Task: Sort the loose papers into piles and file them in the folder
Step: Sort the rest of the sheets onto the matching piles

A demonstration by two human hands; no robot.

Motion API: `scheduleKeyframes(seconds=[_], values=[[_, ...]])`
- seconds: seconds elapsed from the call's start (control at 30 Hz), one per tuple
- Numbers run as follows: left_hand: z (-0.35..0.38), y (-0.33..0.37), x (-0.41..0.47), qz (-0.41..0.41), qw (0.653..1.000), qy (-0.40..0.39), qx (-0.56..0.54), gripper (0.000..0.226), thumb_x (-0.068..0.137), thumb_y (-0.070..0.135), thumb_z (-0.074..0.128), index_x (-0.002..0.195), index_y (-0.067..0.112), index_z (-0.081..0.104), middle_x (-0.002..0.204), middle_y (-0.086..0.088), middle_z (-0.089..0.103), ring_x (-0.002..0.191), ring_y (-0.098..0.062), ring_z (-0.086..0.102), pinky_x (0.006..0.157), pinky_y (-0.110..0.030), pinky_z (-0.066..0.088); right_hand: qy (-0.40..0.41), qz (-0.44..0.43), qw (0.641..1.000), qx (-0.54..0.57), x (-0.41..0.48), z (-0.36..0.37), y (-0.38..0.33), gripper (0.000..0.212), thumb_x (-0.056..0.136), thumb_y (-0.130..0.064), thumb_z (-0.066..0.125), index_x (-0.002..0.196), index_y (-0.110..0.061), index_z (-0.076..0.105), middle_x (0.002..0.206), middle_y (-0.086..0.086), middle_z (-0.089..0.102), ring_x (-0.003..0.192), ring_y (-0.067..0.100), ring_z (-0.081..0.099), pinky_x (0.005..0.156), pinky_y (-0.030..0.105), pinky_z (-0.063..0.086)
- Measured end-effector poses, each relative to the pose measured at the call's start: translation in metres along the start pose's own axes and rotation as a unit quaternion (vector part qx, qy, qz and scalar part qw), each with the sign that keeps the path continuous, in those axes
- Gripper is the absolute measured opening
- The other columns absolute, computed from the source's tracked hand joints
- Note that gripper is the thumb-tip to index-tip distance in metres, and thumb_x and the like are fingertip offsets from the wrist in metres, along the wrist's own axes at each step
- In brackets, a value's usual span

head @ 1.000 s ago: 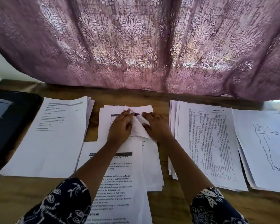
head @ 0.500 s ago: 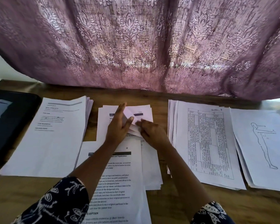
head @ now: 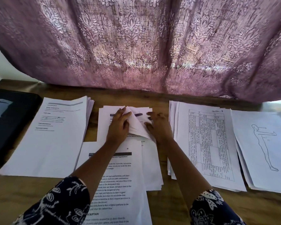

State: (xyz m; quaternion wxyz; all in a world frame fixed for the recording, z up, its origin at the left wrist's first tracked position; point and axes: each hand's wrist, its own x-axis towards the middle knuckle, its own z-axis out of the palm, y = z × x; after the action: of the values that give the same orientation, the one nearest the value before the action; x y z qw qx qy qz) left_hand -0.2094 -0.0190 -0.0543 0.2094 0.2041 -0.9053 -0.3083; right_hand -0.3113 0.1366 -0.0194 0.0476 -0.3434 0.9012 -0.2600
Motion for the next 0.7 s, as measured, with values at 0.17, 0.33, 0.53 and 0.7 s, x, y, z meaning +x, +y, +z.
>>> scheduleKeyframes(seconds=[0.17,0.33,0.53,0.7], values=[[-0.003,0.006,-0.002,-0.015,0.999,-0.006,-0.047,0.041,0.099,0.028,0.046,0.137,0.012,0.052,0.149,-0.005,0.043,0.141,-0.025,0.035,0.117,-0.044,0.027,0.062,0.096,0.975,0.19,-0.019,0.006,-0.017,0.044,0.091,-0.019,0.064,0.131,-0.012,0.051,0.121,0.006,0.063,0.099,0.02,0.063,0.092,0.036,0.052],[-0.012,0.02,-0.004,-0.066,0.978,0.021,-0.197,0.065,0.093,0.055,0.039,0.148,0.023,0.03,0.152,0.0,0.038,0.138,-0.014,0.036,0.112,-0.032,0.033,-0.072,-0.122,0.99,0.022,-0.037,0.01,-0.022,0.043,0.098,-0.023,0.05,0.141,-0.02,0.045,0.148,0.002,0.044,0.133,0.022,0.044,0.106,0.034,0.04],[0.001,-0.002,0.002,0.007,1.0,0.0,-0.003,0.043,0.095,0.013,0.058,0.137,0.015,0.052,0.152,-0.005,0.037,0.139,-0.025,0.037,0.114,-0.038,0.03,-0.026,-0.059,0.994,0.088,-0.02,-0.001,-0.016,0.028,0.096,-0.018,0.054,0.122,-0.012,0.064,0.123,0.011,0.065,0.105,0.03,0.064,0.088,0.032,0.05],[0.001,0.0,0.001,-0.007,1.0,-0.017,-0.002,0.04,0.097,0.013,0.054,0.137,0.013,0.052,0.149,-0.004,0.042,0.14,-0.023,0.036,0.114,-0.035,0.026,-0.051,-0.031,0.997,-0.045,0.007,0.002,0.006,0.058,0.092,-0.035,0.058,0.142,-0.011,0.04,0.143,0.013,0.047,0.133,0.03,0.042,0.114,0.042,0.025]])
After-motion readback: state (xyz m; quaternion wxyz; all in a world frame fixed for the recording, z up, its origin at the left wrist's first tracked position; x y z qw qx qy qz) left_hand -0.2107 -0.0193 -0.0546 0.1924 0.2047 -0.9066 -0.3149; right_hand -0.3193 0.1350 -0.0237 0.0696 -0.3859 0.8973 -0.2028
